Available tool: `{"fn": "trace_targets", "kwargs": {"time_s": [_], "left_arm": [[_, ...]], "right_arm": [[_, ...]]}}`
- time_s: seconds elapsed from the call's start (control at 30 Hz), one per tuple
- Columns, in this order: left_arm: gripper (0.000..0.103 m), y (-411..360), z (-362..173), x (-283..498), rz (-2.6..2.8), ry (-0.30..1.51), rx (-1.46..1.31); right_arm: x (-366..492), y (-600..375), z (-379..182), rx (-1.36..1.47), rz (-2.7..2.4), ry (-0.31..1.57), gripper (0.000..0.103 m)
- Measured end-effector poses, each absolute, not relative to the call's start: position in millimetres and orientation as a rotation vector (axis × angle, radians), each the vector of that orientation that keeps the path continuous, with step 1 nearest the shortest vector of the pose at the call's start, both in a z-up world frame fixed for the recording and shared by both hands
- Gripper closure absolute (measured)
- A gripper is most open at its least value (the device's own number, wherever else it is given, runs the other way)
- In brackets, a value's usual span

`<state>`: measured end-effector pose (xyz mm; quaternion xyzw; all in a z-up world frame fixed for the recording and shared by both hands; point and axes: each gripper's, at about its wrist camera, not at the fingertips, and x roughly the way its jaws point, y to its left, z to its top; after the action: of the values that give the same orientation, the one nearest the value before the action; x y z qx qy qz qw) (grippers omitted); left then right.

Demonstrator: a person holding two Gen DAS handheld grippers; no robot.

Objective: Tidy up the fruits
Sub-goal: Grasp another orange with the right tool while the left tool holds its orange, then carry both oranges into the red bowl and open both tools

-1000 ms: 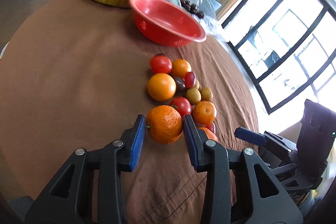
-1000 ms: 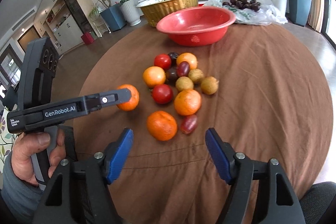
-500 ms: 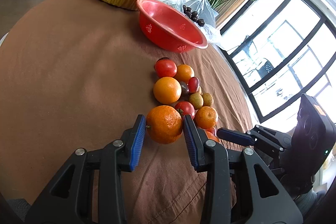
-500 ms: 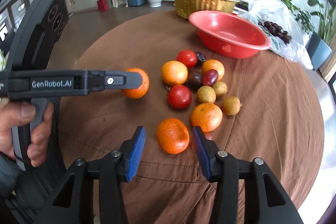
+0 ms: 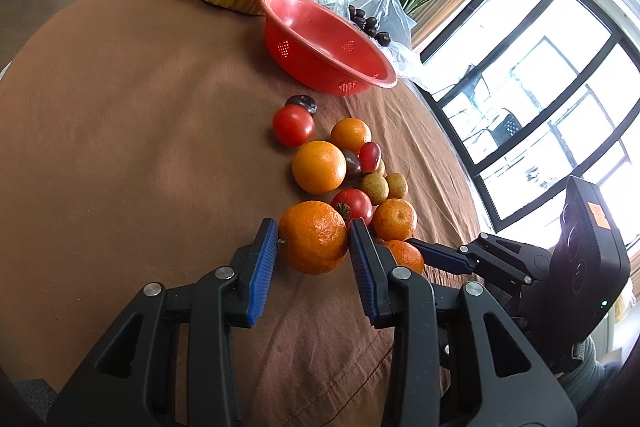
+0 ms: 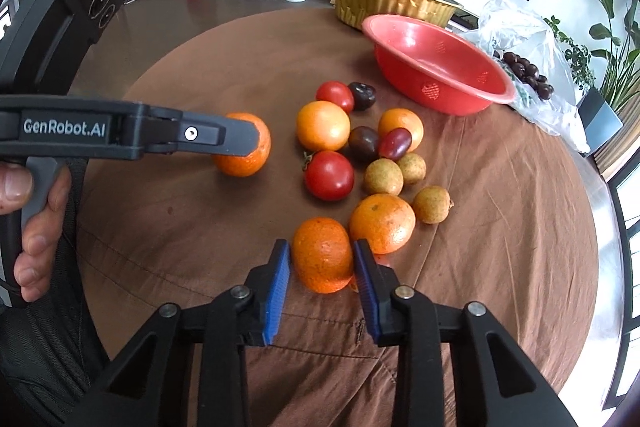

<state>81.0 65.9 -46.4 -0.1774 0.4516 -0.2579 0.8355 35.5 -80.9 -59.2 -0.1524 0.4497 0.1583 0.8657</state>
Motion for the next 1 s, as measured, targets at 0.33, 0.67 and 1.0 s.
{"fn": "trace_targets", "kwargs": {"time_s": [0.33,0.67,1.0], "left_arm": [[0.069,65.2,-46.7,81.5,-0.54,0.957,-0.372],[0.069,71.7,-41.5,79.9,-0.554,0.937,-0.414],[0.069,76.7,16.3,117.5,-0.525,0.849,-0.379]], "right_arm": [[36.8,-91.7,-48.2,-0.191,0.364,0.916,0.07],[42.1,-114.9,-31.2,-0.013,0.418,0.869,0.07],[107.7,-181.9,24.2,0.235,0.38,0.74,0.07]]}}
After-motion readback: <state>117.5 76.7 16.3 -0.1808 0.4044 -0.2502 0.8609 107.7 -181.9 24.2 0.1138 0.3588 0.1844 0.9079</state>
